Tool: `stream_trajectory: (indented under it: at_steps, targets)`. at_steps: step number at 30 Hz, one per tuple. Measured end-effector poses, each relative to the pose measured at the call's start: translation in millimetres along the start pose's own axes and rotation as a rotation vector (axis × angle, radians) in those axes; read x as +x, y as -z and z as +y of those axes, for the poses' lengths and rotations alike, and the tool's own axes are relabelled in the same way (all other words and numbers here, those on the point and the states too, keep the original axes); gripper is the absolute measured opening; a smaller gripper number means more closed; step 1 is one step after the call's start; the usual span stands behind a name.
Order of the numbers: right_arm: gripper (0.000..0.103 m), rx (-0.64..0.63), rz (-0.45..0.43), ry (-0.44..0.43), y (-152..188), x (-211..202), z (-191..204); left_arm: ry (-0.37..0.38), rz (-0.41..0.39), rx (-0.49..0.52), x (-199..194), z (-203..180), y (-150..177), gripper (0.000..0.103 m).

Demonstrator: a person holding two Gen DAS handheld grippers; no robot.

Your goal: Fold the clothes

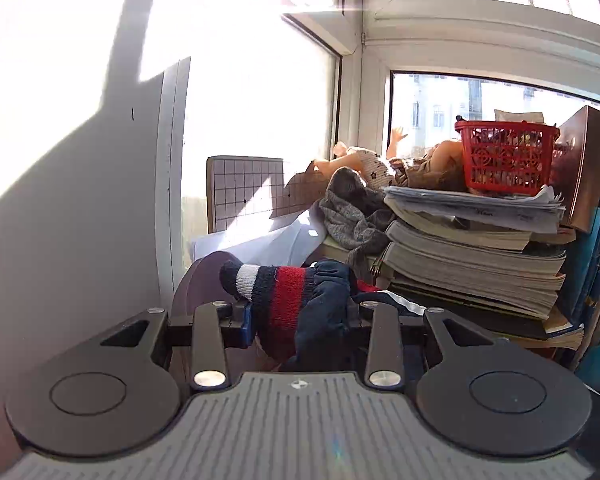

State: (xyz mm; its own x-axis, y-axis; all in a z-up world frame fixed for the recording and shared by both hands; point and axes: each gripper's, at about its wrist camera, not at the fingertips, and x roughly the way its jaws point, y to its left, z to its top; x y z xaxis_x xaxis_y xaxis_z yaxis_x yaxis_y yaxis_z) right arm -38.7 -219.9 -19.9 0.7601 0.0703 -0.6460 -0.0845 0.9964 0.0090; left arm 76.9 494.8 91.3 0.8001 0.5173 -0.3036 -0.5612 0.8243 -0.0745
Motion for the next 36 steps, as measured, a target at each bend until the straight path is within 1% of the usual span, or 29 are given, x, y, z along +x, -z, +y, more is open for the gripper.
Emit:
stream_trajectory:
  at_steps: [1,6,7,8,9,10,11,12,13,16,17,23,27,29,31,32,35,36]
  targets:
    - [0.103,0.0,0.0,0.0,0.0,0.0,-0.1,-0.029,0.042,0.002,14.0,1.9,9.6,0.035]
    - [0.103,0.001,0.0,-0.001,0.1,-0.1,0.0,-0.118,0.147,0.053,32.4,-0.2,30.3,0.035]
    - [0.103,0.001,0.0,-0.001,0.2,-0.1,0.0,-0.136,0.168,0.063,36.0,-0.6,34.5,0.038]
    - [0.103,0.001,0.0,-0.001,0.2,-0.2,0.1,-0.154,0.189,0.074,39.7,-1.0,38.6,0.048]
    - [0.103,0.001,-0.001,-0.001,0.3,-0.1,-0.1,-0.172,0.21,0.084,43.4,-1.5,42.8,0.055]
    - [0.103,0.0,-0.001,-0.002,0.2,0.1,-0.7,-0.19,0.231,0.094,47.1,-1.9,46.9,0.07]
    - [0.103,0.001,-0.001,-0.001,-0.1,0.3,-0.5,-0.207,0.252,0.105,50.7,-2.3,51.1,0.09]
    - [0.103,0.002,-0.001,-0.001,-0.2,0.4,-0.5,-0.225,0.273,0.115,54.4,-2.7,55.2,0.097]
    - [0.103,0.002,-0.001,-0.001,-0.4,0.6,-0.4,-0.243,0.294,0.125,58.1,-3.1,59.4,0.103]
    - [0.103,0.003,-0.002,0.001,-0.6,1.0,-0.2,-0.297,0.357,0.156,69.1,-4.4,71.8,0.103]
    - [0.103,0.002,-0.002,0.001,-0.6,0.9,-0.3,-0.299,0.373,0.162,67.4,-5.0,75.5,0.103]
    - [0.103,0.007,-0.003,-0.003,-0.9,-0.4,-1.1,-0.018,0.376,0.11,-42.0,-12.7,90.2,0.103]
    - [0.103,0.039,-0.01,-0.046,3.0,-12.3,-6.3,0.17,0.375,0.074,-115.0,-17.9,99.9,0.103]
    - [0.103,0.103,-0.038,-0.12,14.7,-31.5,-14.8,0.267,0.368,0.059,-155.1,-22.0,106.4,0.103]
    - [0.103,0.154,-0.061,-0.205,31.1,-54.3,-24.0,0.395,0.339,0.051,-216.8,-36.2,126.3,0.103]
    - [0.103,0.163,-0.068,-0.236,39.0,-65.1,-27.6,0.461,0.352,0.047,-240.9,-43.2,137.9,0.103]
    - [0.103,0.144,-0.091,-0.275,65.1,-98.7,-38.2,0.65,0.392,0.04,-311.3,-64.3,172.6,0.103]
    - [0.103,0.139,-0.097,-0.281,73.5,-109.5,-40.7,0.674,0.413,0.053,-327.9,-71.2,183.9,0.103]
